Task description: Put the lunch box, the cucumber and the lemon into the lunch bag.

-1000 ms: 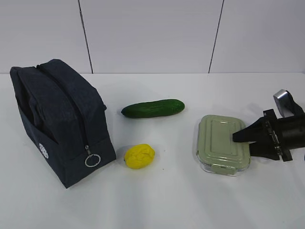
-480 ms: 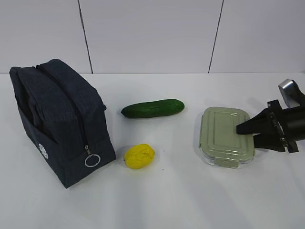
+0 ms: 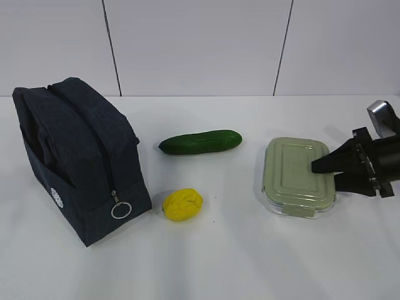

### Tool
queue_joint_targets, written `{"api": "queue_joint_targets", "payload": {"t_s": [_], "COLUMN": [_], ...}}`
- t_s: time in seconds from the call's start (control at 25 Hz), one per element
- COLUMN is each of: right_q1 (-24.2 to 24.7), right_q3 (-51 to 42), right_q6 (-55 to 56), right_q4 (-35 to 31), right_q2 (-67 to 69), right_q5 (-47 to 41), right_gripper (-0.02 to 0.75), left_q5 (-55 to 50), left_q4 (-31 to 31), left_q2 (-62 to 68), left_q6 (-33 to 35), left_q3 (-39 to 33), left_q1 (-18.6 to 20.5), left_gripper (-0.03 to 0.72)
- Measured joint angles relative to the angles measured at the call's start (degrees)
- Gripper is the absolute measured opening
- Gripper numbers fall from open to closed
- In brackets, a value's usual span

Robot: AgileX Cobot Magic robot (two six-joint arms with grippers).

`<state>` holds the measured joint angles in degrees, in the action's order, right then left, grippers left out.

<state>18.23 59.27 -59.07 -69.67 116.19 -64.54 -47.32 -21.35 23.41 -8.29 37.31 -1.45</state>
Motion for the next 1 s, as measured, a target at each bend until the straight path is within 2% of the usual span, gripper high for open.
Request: {"api": "queue_joint_targets", "payload": {"t_s": [0.16, 0.36, 0.72, 1.0], "right_q1": [0.0, 0.0, -0.6, -3.8], "right_q3": [0.0, 0.0, 0.0, 0.0], "right_q6": [0.1, 0.4, 0.9, 0.9], "right_q4": [0.0, 0.0, -0.1, -0.5], "right_q2": [-0.7, -0.7, -0.7, -0.7], "right_q5": [0.0, 0.0, 0.0, 0.0], "right_gripper": [0.4, 0.4, 0.4, 0.4], "left_q5": [6.8, 12.9, 21.1, 24.3], "left_q4": [-10.5, -19.8, -25.3, -35.2], "left_q2": [10.9, 21.7, 32.6, 38.0], "left_q6": [0.0, -0.1, 0.5, 9.6], "left_q3": [0.0, 0.0, 0.0, 0.0], "left_q1": [0.0, 0.0, 0.0, 0.0], "left_gripper": [0.239, 0.239, 0.239, 0.239]}}
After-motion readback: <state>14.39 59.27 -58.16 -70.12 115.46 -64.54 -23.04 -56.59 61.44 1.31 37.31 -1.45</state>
